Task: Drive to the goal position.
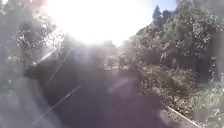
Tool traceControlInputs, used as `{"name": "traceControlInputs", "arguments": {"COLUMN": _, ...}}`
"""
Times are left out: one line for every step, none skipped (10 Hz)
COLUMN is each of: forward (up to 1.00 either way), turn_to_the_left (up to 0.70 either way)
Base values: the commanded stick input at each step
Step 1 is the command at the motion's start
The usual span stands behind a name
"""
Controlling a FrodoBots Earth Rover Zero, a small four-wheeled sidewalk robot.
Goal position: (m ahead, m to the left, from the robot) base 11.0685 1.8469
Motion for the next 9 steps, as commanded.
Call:
{"name": "traceControlInputs", "arguments": {"forward": 0.5, "turn_to_the_left": 0.0}}
{"name": "traceControlInputs", "arguments": {"forward": 0.5, "turn_to_the_left": 0.0}}
{"name": "traceControlInputs", "arguments": {"forward": 0.5, "turn_to_the_left": 0.0}}
{"name": "traceControlInputs", "arguments": {"forward": 0.5, "turn_to_the_left": 0.0}}
{"name": "traceControlInputs", "arguments": {"forward": 0.5, "turn_to_the_left": 0.0}}
{"name": "traceControlInputs", "arguments": {"forward": 0.5, "turn_to_the_left": 0.0}}
{"name": "traceControlInputs", "arguments": {"forward": 0.5, "turn_to_the_left": 0.0}}
{"name": "traceControlInputs", "arguments": {"forward": 0.5, "turn_to_the_left": 0.0}}
{"name": "traceControlInputs", "arguments": {"forward": 0.5, "turn_to_the_left": 0.0}}
